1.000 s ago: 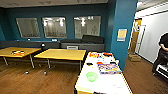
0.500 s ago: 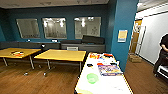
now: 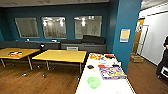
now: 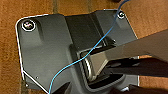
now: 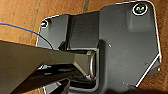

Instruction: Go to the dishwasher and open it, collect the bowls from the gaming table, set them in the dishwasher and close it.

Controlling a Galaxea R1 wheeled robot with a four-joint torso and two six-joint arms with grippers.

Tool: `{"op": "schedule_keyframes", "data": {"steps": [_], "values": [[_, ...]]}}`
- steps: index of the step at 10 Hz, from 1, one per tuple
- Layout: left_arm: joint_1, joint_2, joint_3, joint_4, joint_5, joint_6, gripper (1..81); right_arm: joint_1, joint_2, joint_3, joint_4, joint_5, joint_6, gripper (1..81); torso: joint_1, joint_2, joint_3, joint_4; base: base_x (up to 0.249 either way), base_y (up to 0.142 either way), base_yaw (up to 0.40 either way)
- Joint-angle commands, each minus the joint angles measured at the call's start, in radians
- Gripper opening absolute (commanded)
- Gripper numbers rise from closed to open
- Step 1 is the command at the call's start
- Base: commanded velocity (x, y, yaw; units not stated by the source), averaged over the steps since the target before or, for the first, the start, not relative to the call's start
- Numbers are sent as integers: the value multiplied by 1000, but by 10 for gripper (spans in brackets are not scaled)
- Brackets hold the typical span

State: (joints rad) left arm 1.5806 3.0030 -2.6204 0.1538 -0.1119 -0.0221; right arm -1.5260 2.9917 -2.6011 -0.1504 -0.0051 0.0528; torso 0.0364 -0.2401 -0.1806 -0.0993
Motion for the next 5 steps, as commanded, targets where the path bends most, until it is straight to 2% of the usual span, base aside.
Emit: {"op": "schedule_keyframes", "data": {"steps": [1,3,5], "values": [[-49,1,6,10,43,7,811,59,0,4,3,-49,-2,811,0,0,0,0,180,0,0],[-49,-1,6,10,43,7,811,62,0,3,11,-49,-1,811,0,0,0,0,154,0,0],[-49,-2,6,1,40,5,811,62,-4,-2,12,-49,9,811,2,1,0,0,0,0,0]]}}
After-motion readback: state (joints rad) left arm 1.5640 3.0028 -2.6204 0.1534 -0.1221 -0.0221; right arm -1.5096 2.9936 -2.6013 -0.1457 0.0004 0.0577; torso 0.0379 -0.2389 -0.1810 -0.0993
